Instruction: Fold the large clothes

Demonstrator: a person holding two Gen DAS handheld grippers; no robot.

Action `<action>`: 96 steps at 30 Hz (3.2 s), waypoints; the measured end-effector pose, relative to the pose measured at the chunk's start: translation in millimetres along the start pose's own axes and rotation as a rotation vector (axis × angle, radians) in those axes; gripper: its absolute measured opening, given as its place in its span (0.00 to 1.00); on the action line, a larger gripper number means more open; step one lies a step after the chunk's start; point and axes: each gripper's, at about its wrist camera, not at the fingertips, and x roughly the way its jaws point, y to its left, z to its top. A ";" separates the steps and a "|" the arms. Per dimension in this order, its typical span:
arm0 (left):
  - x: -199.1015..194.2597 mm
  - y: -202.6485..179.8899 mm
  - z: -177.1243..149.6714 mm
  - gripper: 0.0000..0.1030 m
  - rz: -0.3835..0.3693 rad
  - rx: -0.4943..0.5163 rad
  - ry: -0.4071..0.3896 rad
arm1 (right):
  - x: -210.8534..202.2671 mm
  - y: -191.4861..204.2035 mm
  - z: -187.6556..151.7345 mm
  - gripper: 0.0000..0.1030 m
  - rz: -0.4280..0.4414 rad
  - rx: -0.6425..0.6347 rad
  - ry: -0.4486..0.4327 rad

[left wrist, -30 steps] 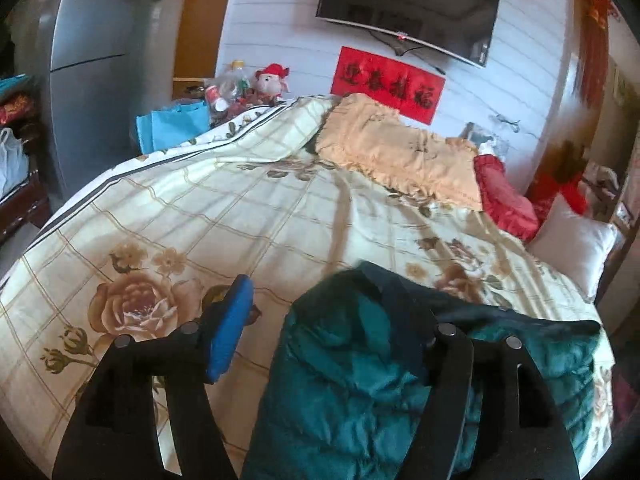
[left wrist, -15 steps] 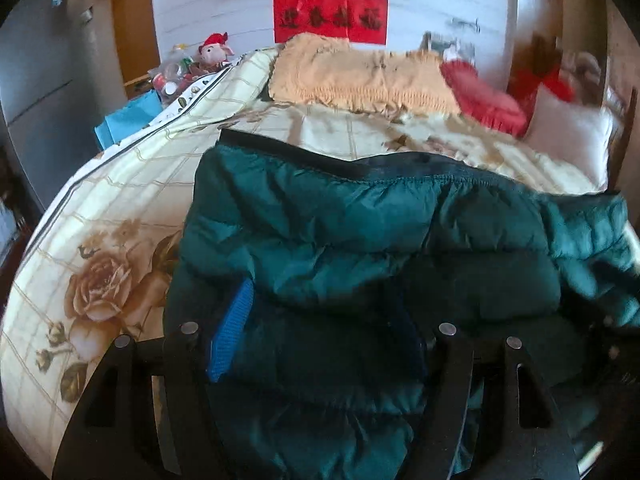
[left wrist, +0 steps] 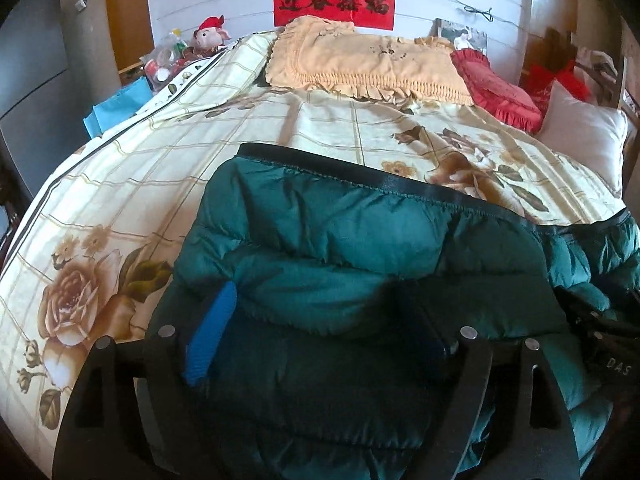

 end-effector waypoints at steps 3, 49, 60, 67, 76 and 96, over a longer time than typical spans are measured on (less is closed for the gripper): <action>-1.0 0.9 0.2 0.81 -0.002 0.009 0.007 | -5.2 2.0 1.8 0.89 -0.004 -0.006 0.008; -39.4 40.8 -31.8 0.93 -0.049 0.000 0.050 | -61.9 17.9 -43.0 0.91 -0.022 -0.155 0.033; -27.1 37.8 -17.8 0.94 -0.052 0.008 0.079 | -95.7 -28.4 -16.2 0.91 -0.082 -0.050 -0.067; -8.3 34.2 -7.5 0.97 -0.044 0.004 0.105 | -47.2 -88.7 -6.1 0.90 -0.202 0.083 0.033; -8.5 46.2 -9.0 0.99 -0.078 -0.051 0.134 | -51.9 -104.5 -13.6 0.93 -0.137 0.167 0.049; -101.0 82.6 -100.7 0.99 -0.163 -0.080 0.100 | -173.3 -123.1 -169.6 1.00 0.107 0.334 0.048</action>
